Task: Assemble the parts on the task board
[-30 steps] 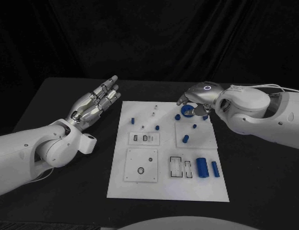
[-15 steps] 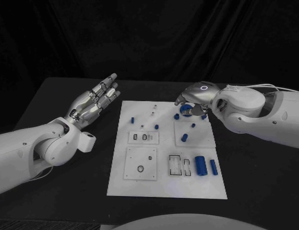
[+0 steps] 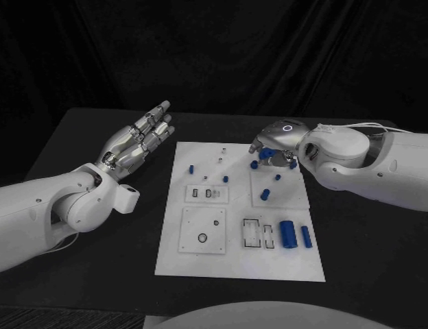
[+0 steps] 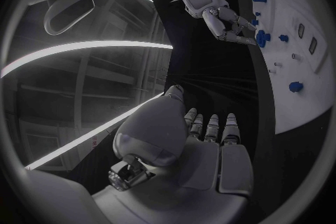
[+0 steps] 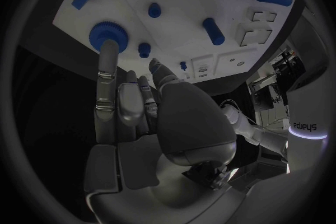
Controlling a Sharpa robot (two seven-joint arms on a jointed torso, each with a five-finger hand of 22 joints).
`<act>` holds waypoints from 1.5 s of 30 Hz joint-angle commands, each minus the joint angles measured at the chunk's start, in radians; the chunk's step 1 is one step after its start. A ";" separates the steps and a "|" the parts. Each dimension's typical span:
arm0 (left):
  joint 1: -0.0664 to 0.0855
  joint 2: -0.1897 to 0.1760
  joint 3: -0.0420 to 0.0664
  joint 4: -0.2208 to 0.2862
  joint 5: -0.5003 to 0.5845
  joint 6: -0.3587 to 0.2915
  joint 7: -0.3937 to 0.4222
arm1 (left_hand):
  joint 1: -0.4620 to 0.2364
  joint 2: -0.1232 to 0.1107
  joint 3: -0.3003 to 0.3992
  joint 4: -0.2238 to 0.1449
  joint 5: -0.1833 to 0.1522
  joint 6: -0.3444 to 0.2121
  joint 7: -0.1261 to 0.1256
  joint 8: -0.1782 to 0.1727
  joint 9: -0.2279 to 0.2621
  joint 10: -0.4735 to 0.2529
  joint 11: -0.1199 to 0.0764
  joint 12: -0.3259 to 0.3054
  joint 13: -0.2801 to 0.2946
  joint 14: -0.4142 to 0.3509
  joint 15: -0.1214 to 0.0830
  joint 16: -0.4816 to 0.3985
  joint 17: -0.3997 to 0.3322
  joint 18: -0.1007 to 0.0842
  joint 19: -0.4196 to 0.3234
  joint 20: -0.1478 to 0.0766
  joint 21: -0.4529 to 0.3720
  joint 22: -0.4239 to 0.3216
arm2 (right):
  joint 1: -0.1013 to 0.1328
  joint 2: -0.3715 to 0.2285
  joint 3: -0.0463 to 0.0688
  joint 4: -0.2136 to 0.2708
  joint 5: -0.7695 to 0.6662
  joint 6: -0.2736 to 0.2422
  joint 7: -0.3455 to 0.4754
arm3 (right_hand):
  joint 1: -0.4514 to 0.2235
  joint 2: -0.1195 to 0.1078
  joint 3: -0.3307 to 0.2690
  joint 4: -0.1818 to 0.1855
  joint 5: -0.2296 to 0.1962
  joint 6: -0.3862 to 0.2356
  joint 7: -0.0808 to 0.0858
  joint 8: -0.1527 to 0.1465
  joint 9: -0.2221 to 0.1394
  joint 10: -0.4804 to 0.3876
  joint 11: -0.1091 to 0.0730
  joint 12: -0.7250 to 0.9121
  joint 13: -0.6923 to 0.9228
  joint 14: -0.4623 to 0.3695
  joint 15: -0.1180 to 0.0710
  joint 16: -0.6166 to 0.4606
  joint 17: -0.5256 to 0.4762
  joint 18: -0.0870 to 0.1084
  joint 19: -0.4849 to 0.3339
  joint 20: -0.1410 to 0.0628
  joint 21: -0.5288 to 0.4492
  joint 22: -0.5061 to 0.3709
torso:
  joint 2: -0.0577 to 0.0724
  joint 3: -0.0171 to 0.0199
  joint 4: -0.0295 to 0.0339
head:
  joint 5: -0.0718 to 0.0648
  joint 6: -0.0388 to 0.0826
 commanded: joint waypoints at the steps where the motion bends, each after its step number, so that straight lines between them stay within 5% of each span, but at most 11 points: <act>1: 0.003 0.002 0.001 0.000 -0.002 0.016 0.050 | 0.010 0.000 0.008 0.000 0.006 0.000 0.008 0.003 0.001 0.001 0.006 -0.003 -0.001 0.000 0.007 -0.004 -0.001 -0.012 -0.001 0.008 -0.003 -0.001 | -0.009 0.010 0.001 -0.012 -0.011 -0.013 0.016 | 0.002 -0.006 0.002 0.006 -0.003 0.011 0.004 0.004 0.002 0.004 0.000 -0.007 0.001 0.007 0.002 0.006 0.005 0.001 -0.008 -0.003 0.006 0.004 | -0.004 -0.0002 -0.0003 | -0.002 -0.002; 14: 0.003 0.009 0.001 -0.008 -0.002 0.026 0.047 | 0.014 0.001 0.012 0.000 0.008 0.000 0.011 0.003 0.001 0.001 0.010 -0.003 -0.001 0.000 0.012 -0.004 -0.001 -0.014 -0.001 0.011 -0.003 -0.001 | -0.035 0.047 0.001 -0.062 -0.011 -0.017 0.031 | 0.012 -0.006 0.011 0.004 0.008 0.042 0.024 0.006 0.002 0.007 -0.001 -0.022 0.001 0.008 0.002 0.017 0.017 0.001 -0.019 -0.002 0.019 0.025 | -0.010 -0.0024 -0.0006 | 0.005 -0.014; 24: 0.003 0.014 0.001 -0.015 -0.002 0.038 0.045 | 0.022 0.001 0.020 -0.003 0.013 0.004 0.018 0.004 0.002 0.001 0.016 -0.003 -0.001 0.000 0.018 -0.004 -0.001 -0.016 -0.001 0.017 -0.003 -0.001 | -0.053 0.068 0.001 -0.096 -0.011 -0.015 0.038 | 0.035 -0.006 0.044 -0.008 0.058 0.075 0.013 0.003 0.002 0.011 0.001 -0.028 0.001 0.002 0.003 0.019 0.018 0.001 -0.040 -0.002 0.036 0.055 | -0.014 -0.0024 0.0011 | 0.002 -0.020; 45: 0.002 0.020 0.001 -0.026 -0.002 0.052 0.038 | 0.031 0.000 0.029 -0.007 0.021 0.003 0.022 0.003 0.001 0.001 0.021 -0.003 -0.001 0.000 0.026 -0.004 -0.001 -0.014 -0.001 0.027 -0.003 -0.001 | -0.073 0.098 0.001 -0.148 -0.012 -0.032 0.056 | 0.033 -0.007 0.074 -0.005 0.060 0.111 0.016 0.005 0.006 0.036 -0.001 -0.024 0.001 0.004 0.002 0.026 0.025 0.001 -0.050 -0.002 0.051 0.080 | -0.019 -0.0033 0.0011 | 0.005 -0.026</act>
